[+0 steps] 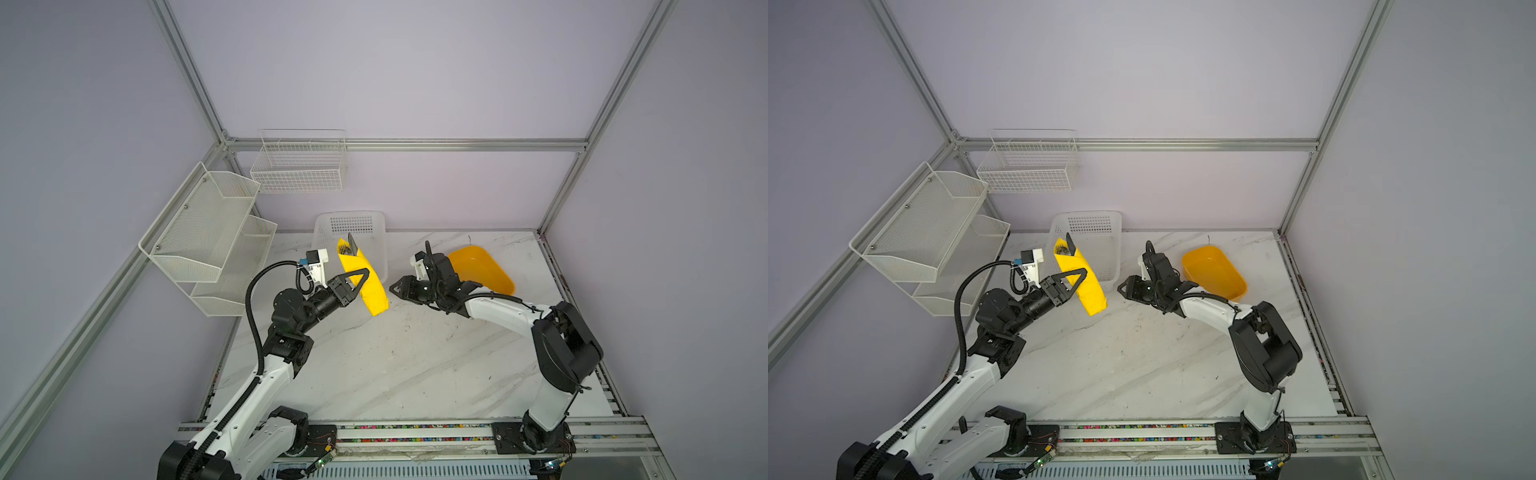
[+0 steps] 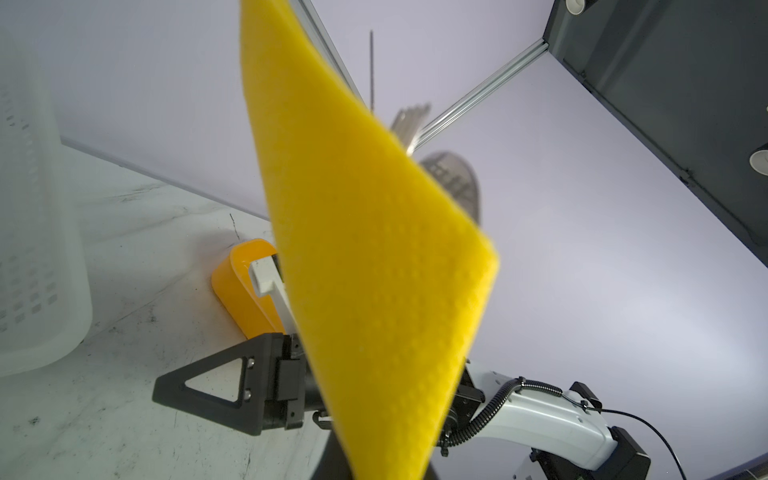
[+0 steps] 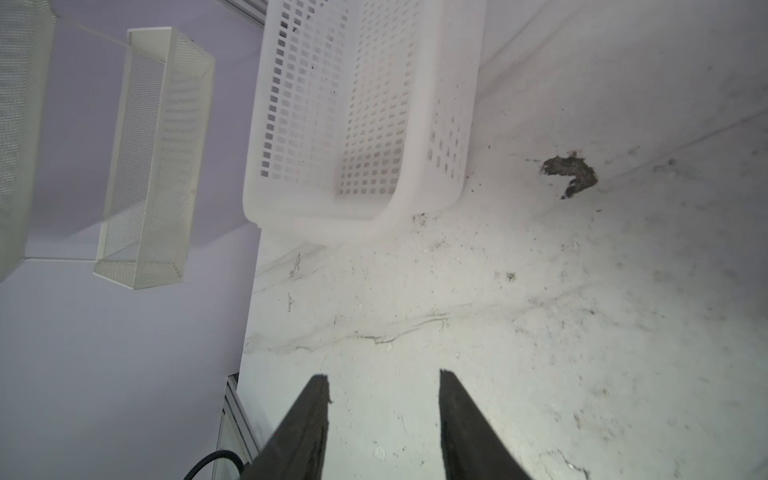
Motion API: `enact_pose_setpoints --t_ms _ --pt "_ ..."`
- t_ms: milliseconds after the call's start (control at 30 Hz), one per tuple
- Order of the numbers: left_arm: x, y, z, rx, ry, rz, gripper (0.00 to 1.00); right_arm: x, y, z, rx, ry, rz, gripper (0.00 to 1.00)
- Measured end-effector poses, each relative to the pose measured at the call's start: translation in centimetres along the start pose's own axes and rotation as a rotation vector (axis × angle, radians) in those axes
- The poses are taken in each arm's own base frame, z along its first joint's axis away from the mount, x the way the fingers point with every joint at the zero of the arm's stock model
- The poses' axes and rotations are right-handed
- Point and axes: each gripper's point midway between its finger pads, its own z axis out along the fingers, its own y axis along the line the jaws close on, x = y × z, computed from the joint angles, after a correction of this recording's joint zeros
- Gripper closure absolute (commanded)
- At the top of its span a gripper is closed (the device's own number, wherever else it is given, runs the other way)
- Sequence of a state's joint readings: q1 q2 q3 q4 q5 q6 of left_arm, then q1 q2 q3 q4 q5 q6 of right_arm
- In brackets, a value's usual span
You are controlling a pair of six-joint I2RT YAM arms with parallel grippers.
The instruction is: Place the utensils on the paper napkin and roll it up
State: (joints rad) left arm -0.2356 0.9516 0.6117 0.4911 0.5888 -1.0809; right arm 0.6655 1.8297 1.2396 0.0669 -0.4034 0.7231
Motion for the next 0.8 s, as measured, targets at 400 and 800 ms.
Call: enact_pose_setpoints --t_ms 400,800 --pt "-0.1 1.2 -0.6 -0.024 0.032 -0.014 0.96 -5.6 -1.4 7.3 0.088 -0.091 0.055 0.49" --pt "3.1 5.7 -1.2 -0.186 0.159 -0.061 0.96 -5.0 -3.9 8.9 0.199 -0.008 -0.028 0.51"
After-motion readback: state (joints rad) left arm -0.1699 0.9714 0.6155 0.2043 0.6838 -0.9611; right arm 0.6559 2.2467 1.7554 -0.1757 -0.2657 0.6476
